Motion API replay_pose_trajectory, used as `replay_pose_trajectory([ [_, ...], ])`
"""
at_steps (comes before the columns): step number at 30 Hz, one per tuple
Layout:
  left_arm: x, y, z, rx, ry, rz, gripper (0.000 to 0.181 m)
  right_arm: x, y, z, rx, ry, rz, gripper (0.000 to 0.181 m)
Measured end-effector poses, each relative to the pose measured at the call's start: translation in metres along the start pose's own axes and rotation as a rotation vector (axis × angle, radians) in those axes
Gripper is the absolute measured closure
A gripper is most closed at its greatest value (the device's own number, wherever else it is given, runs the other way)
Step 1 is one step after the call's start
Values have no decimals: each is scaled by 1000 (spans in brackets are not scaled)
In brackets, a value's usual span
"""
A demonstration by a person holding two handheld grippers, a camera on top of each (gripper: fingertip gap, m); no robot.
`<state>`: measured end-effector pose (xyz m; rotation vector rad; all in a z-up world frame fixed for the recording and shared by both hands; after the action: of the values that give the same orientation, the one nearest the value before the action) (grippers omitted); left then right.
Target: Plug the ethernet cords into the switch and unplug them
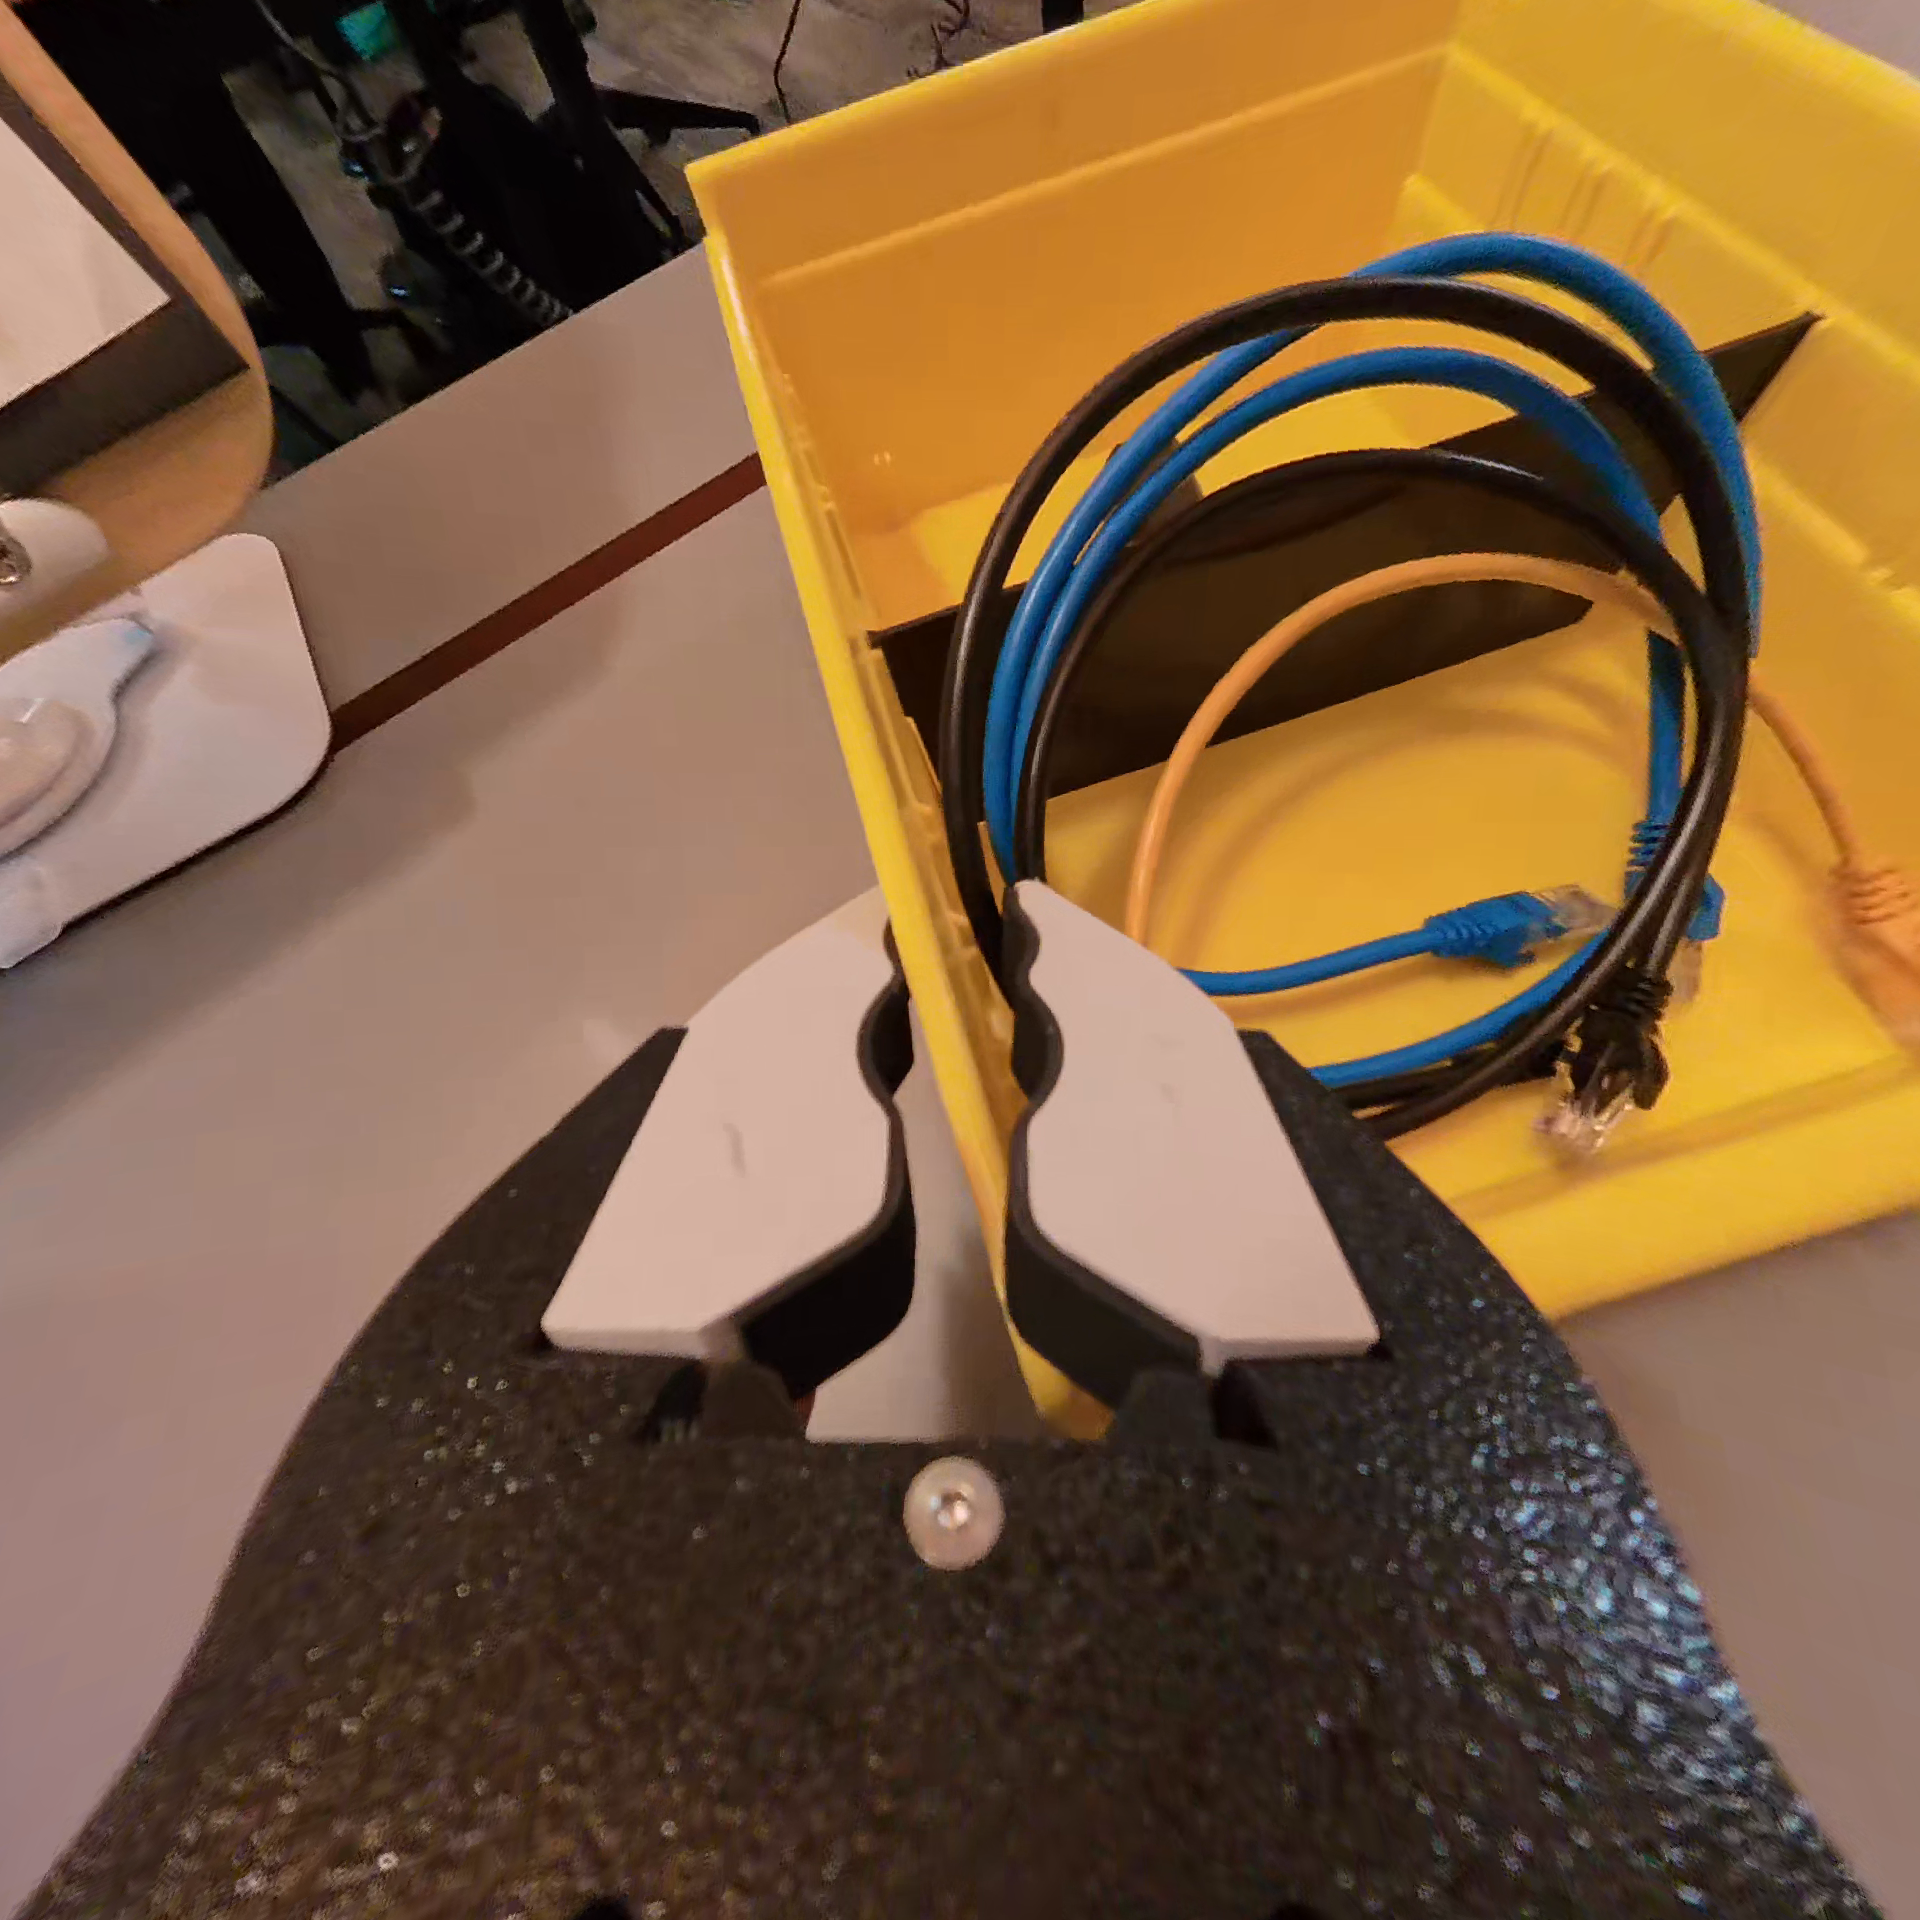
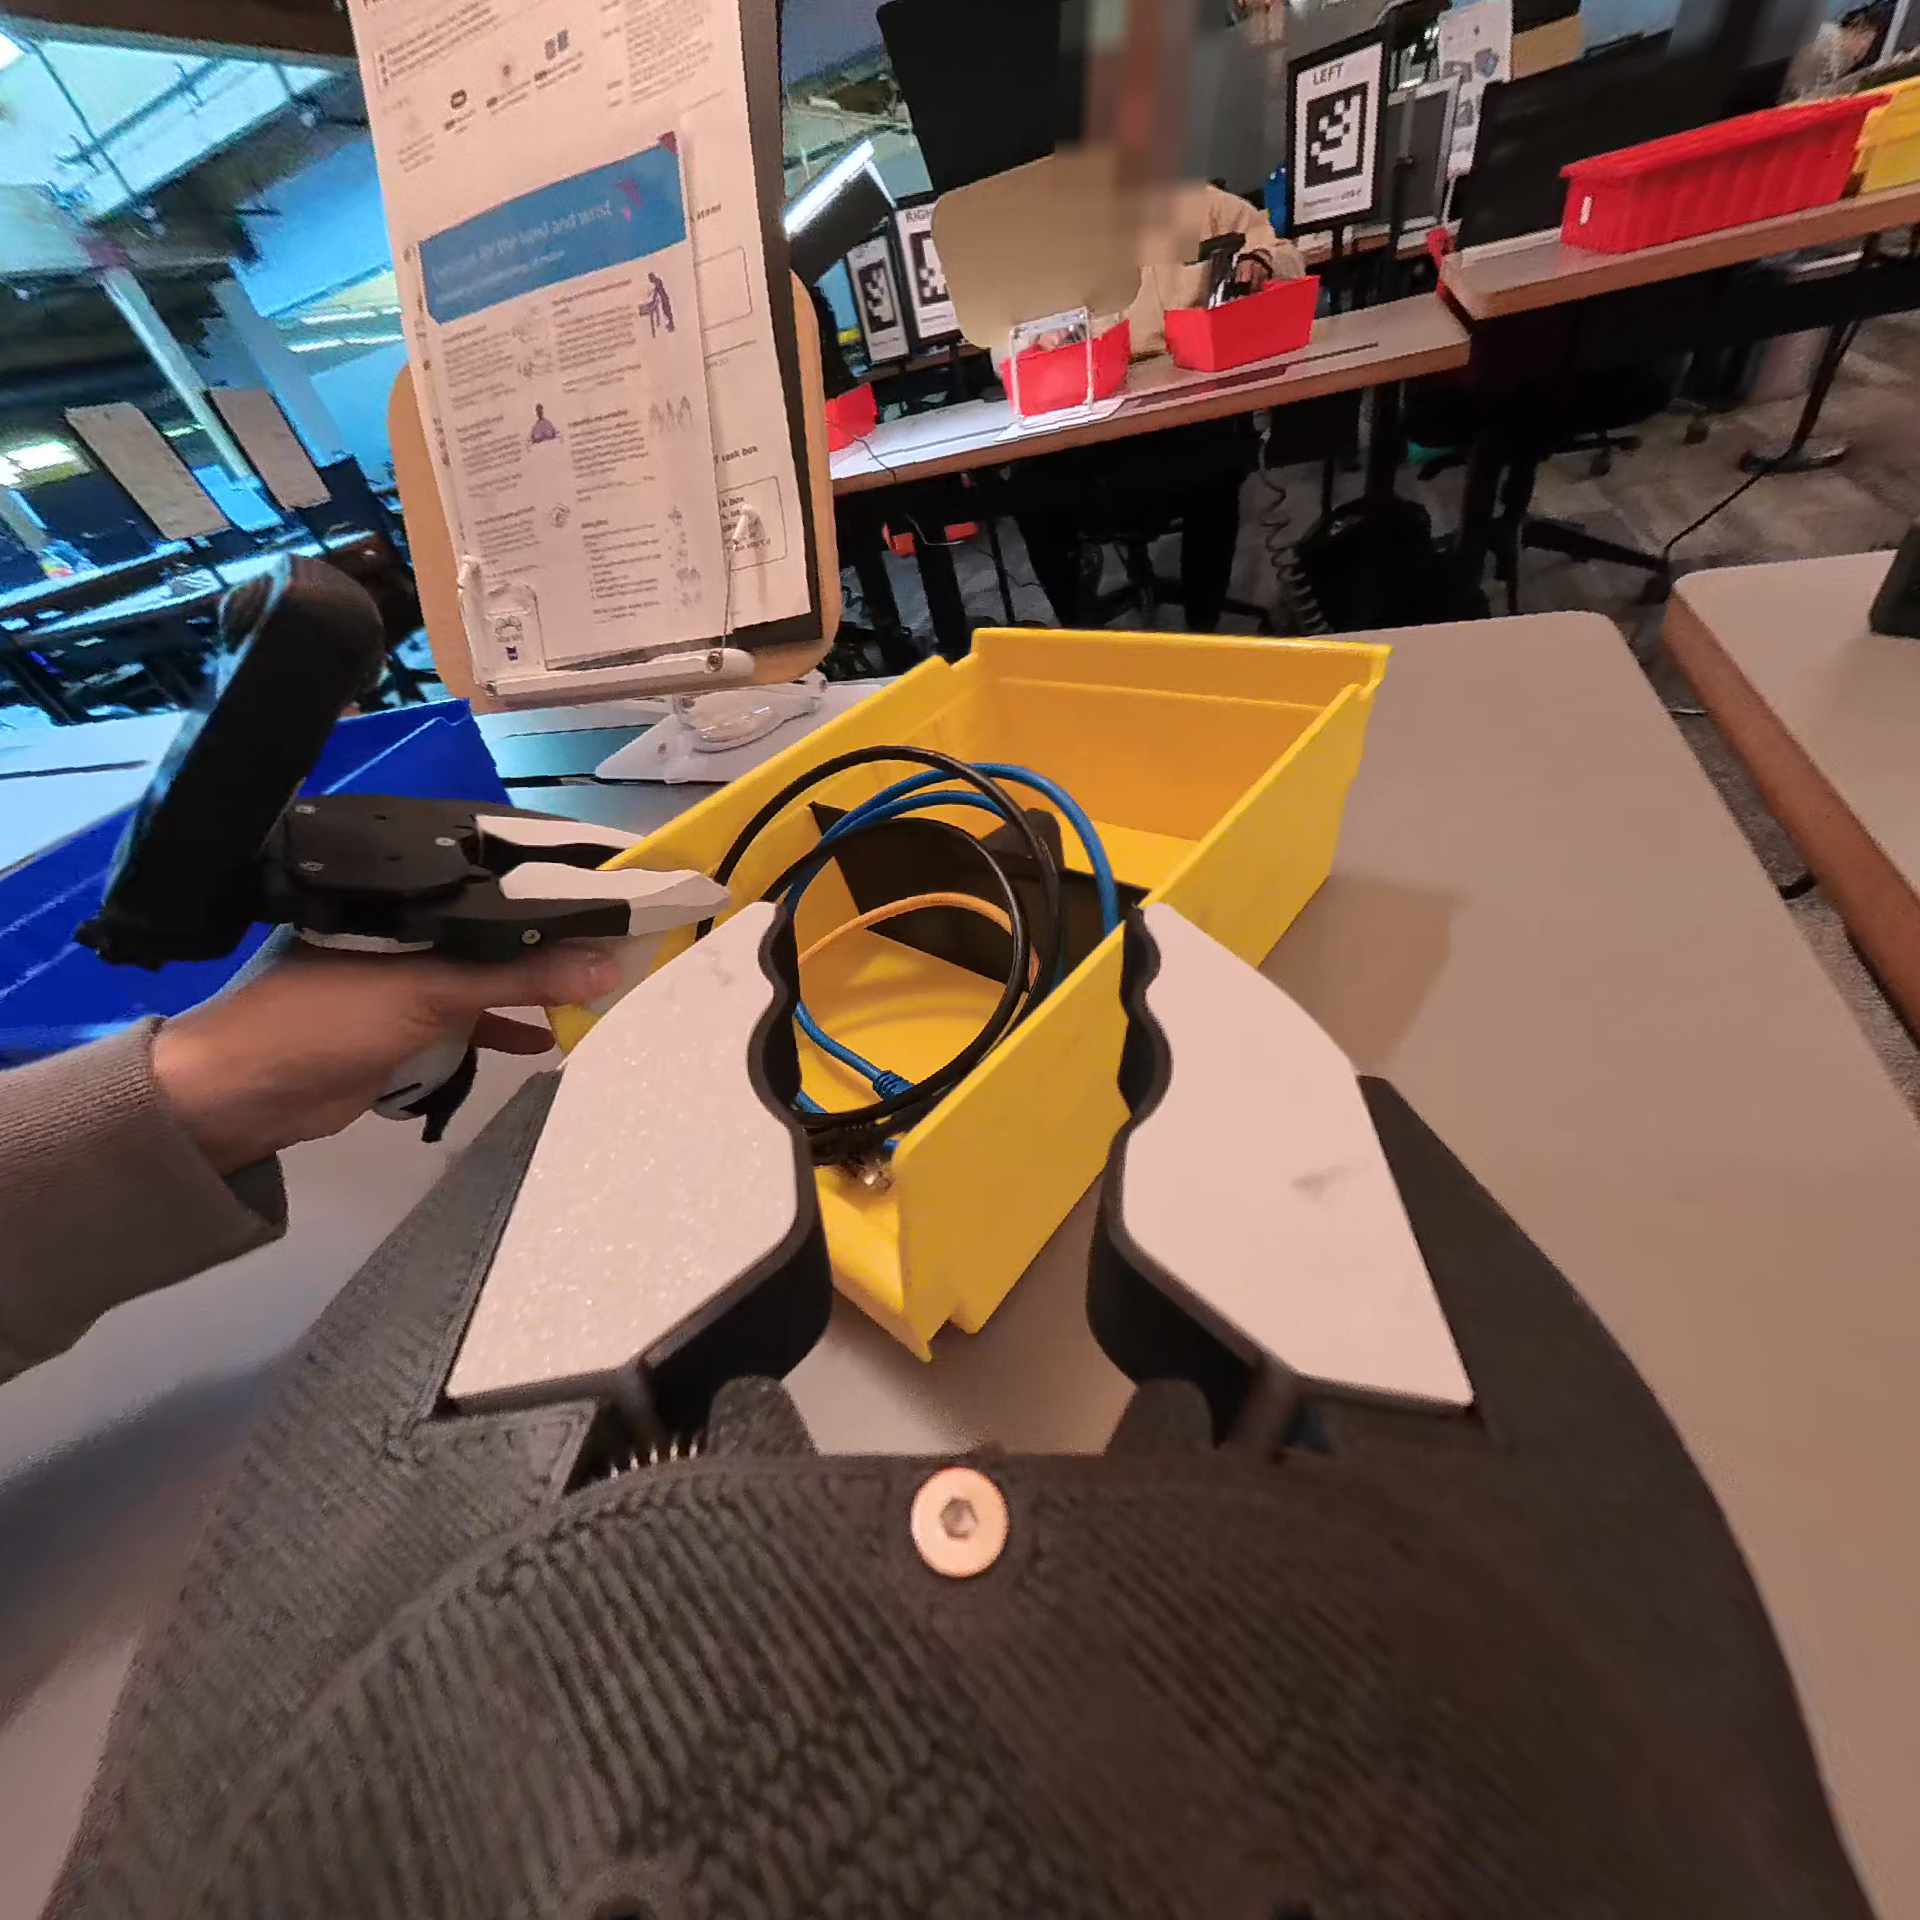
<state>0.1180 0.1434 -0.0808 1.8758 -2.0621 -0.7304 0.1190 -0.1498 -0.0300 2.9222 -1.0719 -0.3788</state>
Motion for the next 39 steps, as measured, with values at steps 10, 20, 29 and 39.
replay_pose_trajectory([
  [10,-32,66,43,-19,-33,142,168,-8,17,-19,85,46,44,122],
  [20,-100,221,145,-67,-138,308,168,-89,-37,-9,59,43,-185,94],
  [29,-182,363,248,-49,-71,238,169,-224,-110,35,-72,70,-441,84],
  [39,-234,456,309,-139,110,82,170,-374,-288,91,-364,90,-461,85],
])
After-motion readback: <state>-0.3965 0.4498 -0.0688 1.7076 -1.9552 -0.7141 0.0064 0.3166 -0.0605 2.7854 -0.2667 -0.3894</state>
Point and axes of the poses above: each gripper's, where its closed fingertips meet, y back along the fingers, z out of its underside, x = y × z across the jaws, the point moved 10 cm from there along y, back along the fingers, and after that the axes turned 1 degree about x, right-handed, at the moved point
